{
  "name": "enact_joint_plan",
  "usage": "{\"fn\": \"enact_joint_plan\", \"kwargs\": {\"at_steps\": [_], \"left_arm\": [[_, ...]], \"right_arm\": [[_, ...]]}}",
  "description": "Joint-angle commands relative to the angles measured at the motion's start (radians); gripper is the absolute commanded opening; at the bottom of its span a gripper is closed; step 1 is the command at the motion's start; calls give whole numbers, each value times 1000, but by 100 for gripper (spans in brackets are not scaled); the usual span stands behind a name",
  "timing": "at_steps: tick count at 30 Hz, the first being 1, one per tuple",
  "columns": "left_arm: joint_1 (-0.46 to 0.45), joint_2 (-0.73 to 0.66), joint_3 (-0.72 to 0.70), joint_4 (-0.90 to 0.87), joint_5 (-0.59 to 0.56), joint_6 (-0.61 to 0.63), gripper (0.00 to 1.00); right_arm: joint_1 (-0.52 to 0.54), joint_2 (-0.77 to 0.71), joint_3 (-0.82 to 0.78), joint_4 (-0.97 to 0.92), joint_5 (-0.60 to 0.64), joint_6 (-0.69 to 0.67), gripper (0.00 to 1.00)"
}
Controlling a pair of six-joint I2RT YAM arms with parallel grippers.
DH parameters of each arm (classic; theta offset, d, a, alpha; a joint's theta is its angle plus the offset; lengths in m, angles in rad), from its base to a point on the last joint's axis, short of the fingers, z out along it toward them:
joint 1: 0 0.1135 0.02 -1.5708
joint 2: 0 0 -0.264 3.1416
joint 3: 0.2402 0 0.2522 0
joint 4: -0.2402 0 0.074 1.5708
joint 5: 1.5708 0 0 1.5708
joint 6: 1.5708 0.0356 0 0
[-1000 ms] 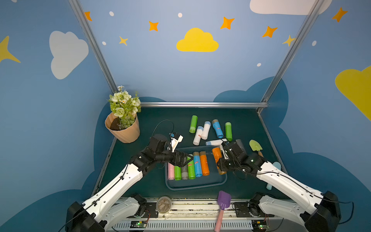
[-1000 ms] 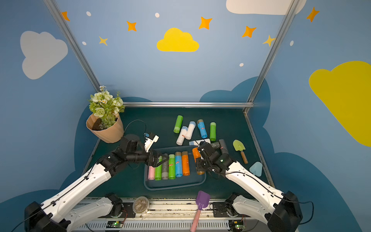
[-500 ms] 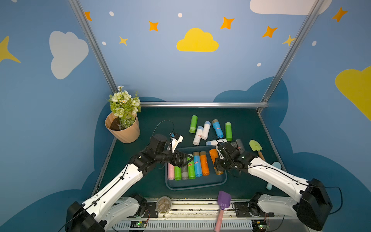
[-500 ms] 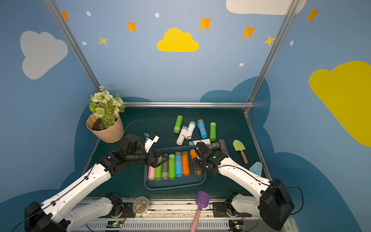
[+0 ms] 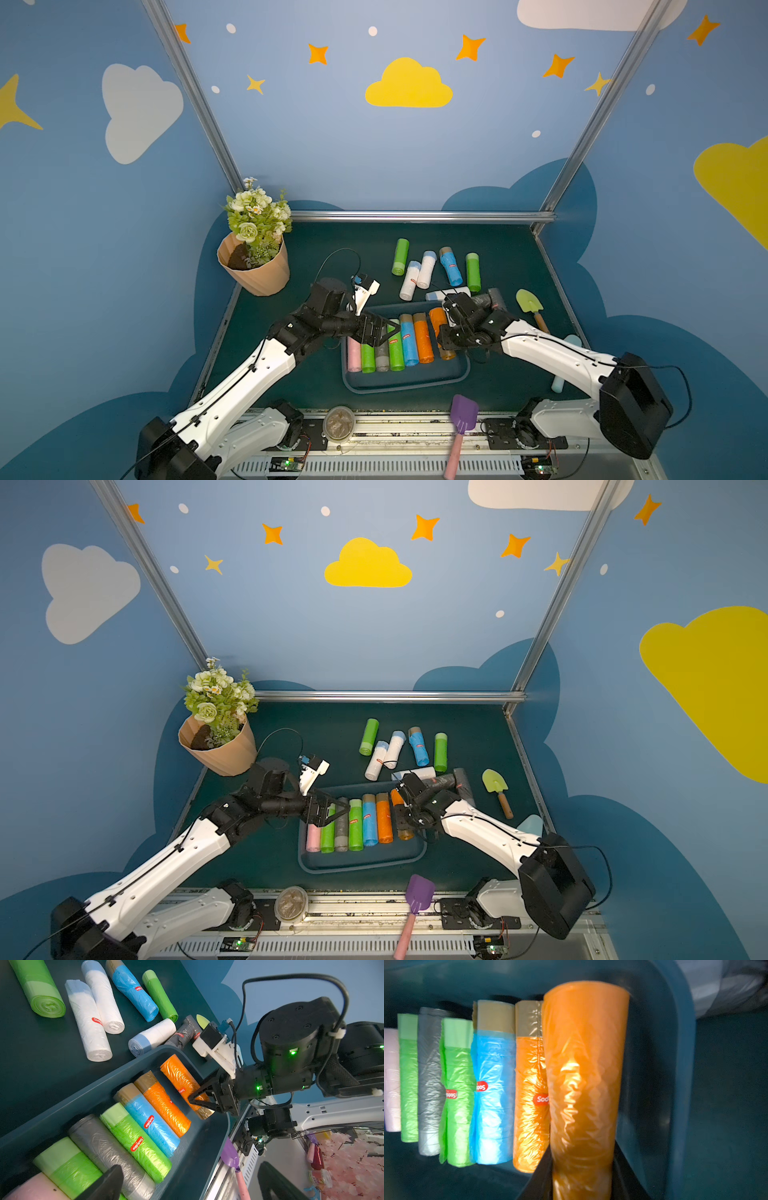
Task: Put the roll of trash bags into the storage box
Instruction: Place the roll of trash bags in the storage box.
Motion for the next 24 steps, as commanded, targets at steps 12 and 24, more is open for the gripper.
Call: {"fn": "enact_joint_plan", "kwargs": {"at_steps": [12, 24], "left_arm": [[-2, -11, 13, -13, 14, 14, 100], [-2, -11, 13, -14, 14, 15, 100]], "right_arm": [[7, 79, 5, 75, 7, 17, 32], [31, 137, 17, 104, 1, 30, 32]]}}
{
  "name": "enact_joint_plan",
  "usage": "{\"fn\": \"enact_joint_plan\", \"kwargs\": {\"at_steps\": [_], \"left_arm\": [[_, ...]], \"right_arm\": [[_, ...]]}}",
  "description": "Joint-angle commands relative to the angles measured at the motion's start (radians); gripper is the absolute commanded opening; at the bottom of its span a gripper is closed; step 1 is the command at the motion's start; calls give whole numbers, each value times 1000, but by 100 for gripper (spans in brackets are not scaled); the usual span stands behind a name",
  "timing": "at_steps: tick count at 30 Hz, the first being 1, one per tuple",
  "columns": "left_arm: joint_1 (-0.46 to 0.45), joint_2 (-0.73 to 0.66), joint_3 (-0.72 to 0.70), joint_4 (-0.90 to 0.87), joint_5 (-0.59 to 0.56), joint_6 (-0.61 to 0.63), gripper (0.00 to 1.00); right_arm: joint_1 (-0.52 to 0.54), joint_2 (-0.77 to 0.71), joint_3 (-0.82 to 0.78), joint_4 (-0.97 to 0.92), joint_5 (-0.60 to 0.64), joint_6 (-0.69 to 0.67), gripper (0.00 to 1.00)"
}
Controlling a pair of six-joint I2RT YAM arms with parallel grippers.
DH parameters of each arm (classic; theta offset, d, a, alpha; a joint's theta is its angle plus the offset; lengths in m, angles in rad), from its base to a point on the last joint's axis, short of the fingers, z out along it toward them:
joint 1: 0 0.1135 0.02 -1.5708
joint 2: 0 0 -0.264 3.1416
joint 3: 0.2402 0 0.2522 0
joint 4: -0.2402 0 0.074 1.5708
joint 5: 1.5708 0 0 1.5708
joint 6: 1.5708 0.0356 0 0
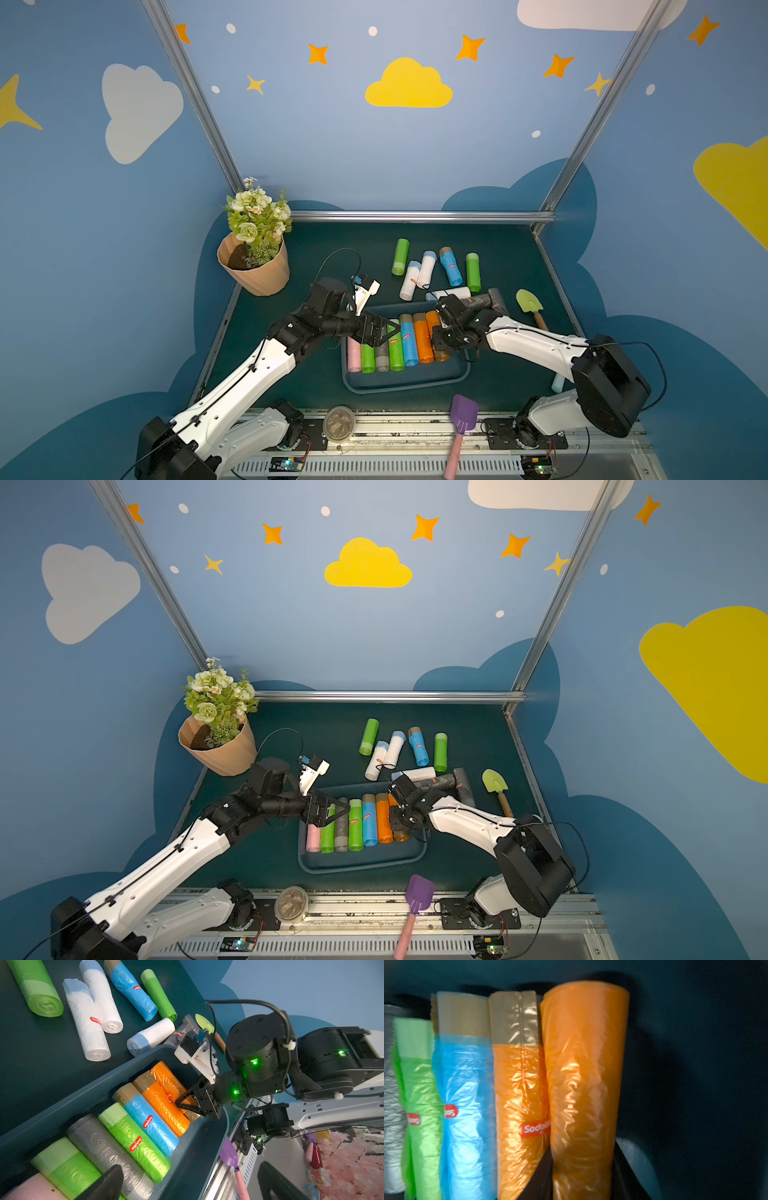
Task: Put the roll of trash bags into the storage box
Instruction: Place the roll of trash bags in the storage box.
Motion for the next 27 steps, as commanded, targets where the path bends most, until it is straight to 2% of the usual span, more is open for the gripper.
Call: {"fn": "enact_joint_plan", "kwargs": {"at_steps": [1, 27], "left_arm": [[-1, -10, 13, -15, 8, 14, 100], [-2, -4, 13, -11, 11, 11, 100]], "right_arm": [[10, 13, 17, 23, 0, 9, 32], [17, -1, 25, -25, 50, -3, 43]]}}
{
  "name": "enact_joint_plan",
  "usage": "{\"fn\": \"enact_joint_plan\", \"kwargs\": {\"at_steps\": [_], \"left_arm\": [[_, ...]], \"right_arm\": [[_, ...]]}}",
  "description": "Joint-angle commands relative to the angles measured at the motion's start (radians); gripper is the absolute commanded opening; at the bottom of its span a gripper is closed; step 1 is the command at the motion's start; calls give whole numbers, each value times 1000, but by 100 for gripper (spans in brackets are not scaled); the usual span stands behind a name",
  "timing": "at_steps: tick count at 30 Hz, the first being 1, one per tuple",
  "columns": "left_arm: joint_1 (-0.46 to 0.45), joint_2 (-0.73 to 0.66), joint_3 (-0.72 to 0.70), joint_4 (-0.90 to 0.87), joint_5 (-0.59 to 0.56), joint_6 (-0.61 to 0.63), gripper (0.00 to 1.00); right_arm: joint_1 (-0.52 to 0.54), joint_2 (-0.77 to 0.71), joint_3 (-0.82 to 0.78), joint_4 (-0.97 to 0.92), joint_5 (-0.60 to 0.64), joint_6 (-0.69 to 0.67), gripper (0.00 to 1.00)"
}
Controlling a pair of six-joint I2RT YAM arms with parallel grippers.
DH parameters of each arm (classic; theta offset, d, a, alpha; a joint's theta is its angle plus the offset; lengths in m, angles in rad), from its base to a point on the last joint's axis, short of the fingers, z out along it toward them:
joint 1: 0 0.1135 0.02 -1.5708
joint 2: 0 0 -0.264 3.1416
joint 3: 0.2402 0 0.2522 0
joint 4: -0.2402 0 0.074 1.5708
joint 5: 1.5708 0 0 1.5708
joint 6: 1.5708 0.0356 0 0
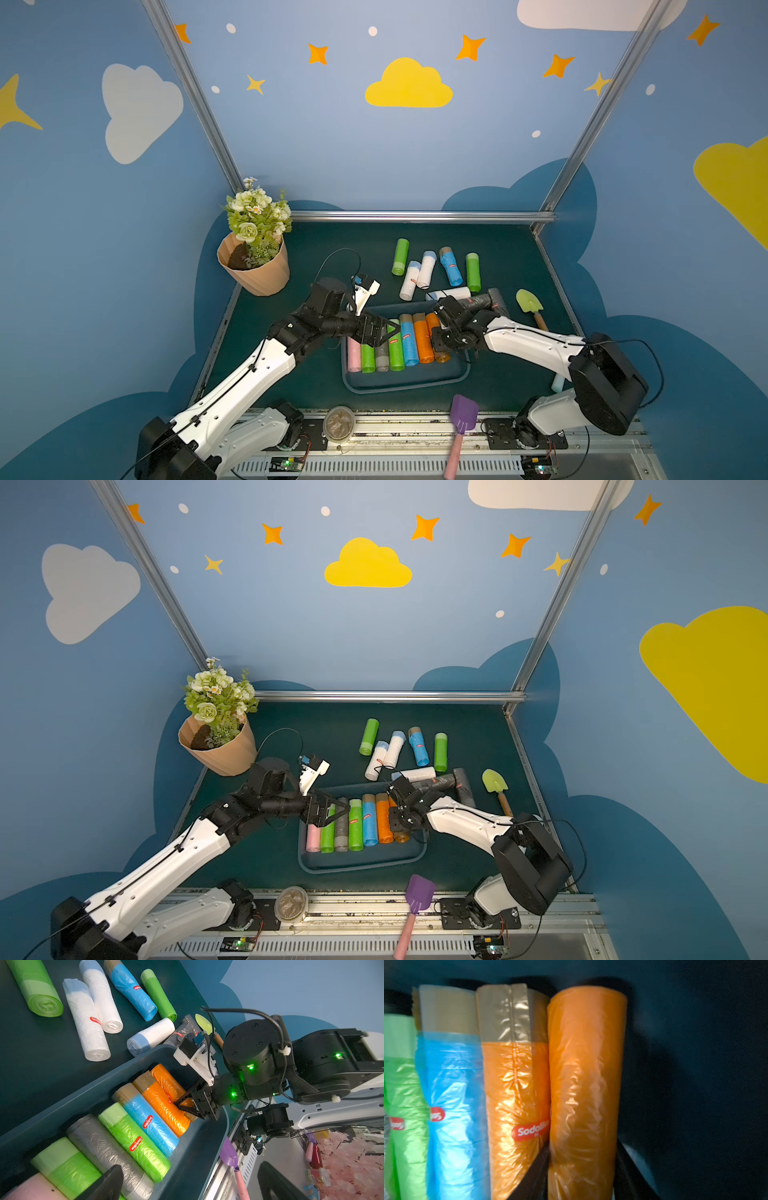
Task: Put the roll of trash bags into the storage box
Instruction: Place the roll of trash bags in the storage box.
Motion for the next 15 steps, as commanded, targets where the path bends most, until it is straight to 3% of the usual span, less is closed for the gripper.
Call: {"fn": "enact_joint_plan", "kwargs": {"at_steps": [1, 15], "left_arm": [[-2, -1, 13, -12, 10, 11, 100], [-2, -3, 13, -13, 9, 11, 100]], "right_arm": [[6, -12, 25, -18, 22, -10, 43], [9, -21, 29, -26, 27, -16, 46]]}}
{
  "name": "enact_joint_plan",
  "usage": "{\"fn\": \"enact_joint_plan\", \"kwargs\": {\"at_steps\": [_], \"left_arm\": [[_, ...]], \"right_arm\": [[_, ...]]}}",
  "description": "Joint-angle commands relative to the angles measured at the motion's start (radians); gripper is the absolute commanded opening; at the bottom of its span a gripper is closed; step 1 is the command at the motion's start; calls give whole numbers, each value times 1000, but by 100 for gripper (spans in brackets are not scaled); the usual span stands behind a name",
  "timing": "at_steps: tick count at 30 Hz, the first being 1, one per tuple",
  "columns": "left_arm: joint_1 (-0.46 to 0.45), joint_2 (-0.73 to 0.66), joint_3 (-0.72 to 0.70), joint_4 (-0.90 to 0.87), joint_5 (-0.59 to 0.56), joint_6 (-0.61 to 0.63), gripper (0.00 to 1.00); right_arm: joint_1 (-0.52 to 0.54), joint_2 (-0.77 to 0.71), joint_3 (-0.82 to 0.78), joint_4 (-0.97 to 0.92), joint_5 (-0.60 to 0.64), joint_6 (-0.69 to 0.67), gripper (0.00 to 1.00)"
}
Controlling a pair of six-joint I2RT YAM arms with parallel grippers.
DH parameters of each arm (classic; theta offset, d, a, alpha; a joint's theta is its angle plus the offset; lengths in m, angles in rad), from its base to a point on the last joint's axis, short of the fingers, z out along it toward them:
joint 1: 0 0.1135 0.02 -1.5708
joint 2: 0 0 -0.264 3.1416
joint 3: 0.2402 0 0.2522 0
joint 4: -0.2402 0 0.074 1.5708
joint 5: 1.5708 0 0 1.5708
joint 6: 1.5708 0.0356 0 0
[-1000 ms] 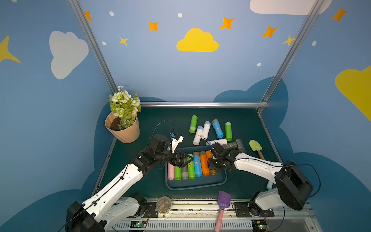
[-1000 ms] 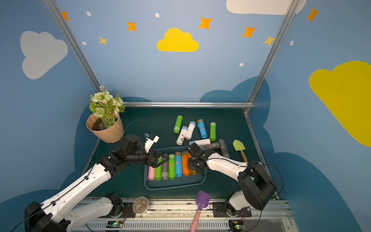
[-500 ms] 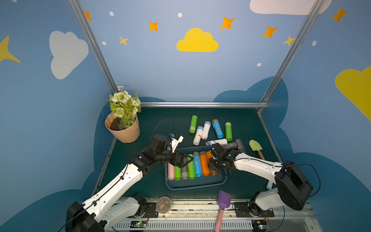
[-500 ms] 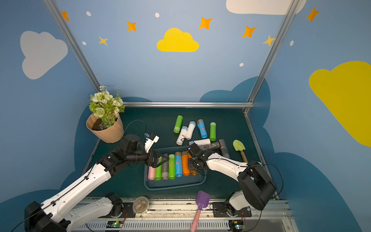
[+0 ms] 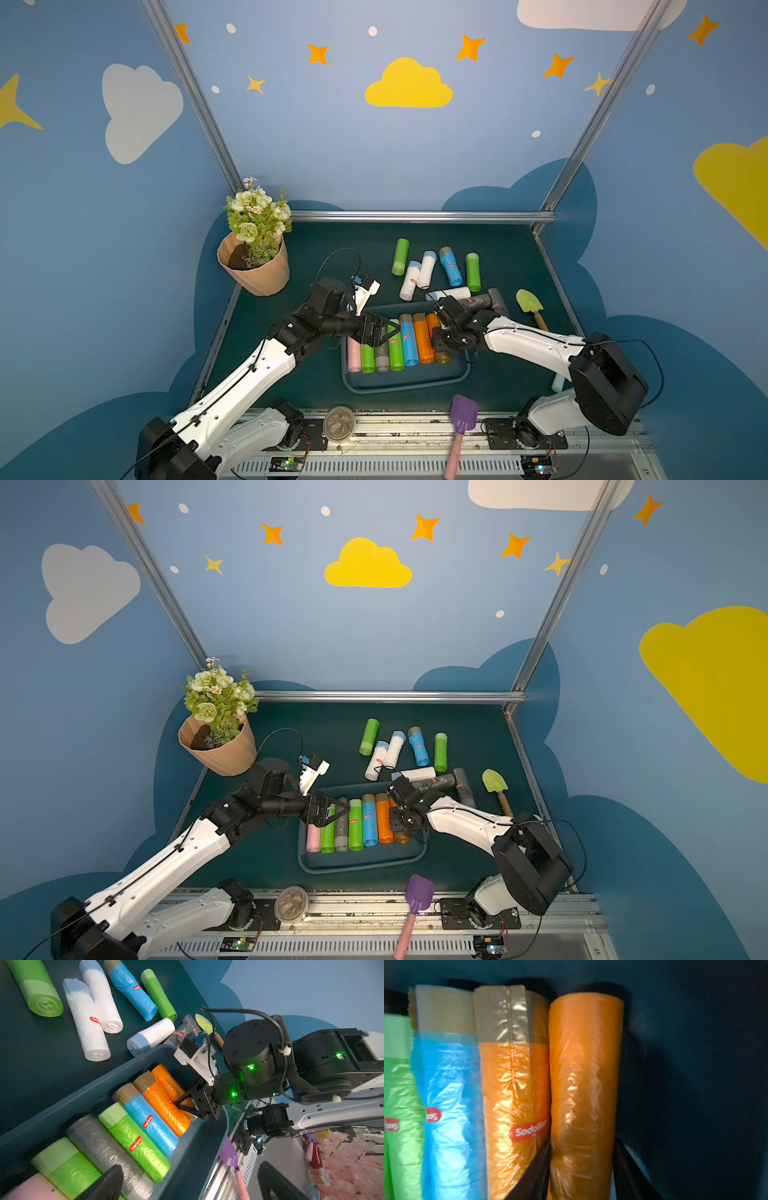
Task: Put the roll of trash bags into the storage box
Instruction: Place the roll of trash bags in the storage box.
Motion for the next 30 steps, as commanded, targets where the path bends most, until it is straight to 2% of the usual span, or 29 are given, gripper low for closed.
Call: {"fn": "enact_joint_plan", "kwargs": {"at_steps": [1, 8, 15, 22, 30], "left_arm": [[-2, -7, 13, -12, 8, 12, 100], [-2, -4, 15, -28, -15, 15, 100], [-2, 10, 32, -91, -129, 29, 100], [-6, 50, 58, -93, -169, -59, 99], [-14, 134, 106, -86, -264, -95, 96]], "right_arm": [[8, -24, 28, -24, 16, -10, 46], [14, -54, 27, -28, 25, -19, 48], [16, -90, 34, -42, 27, -35, 50], [16, -134, 49, -71, 40, -65, 51], [16, -174, 70, -72, 23, -103, 52]]}}
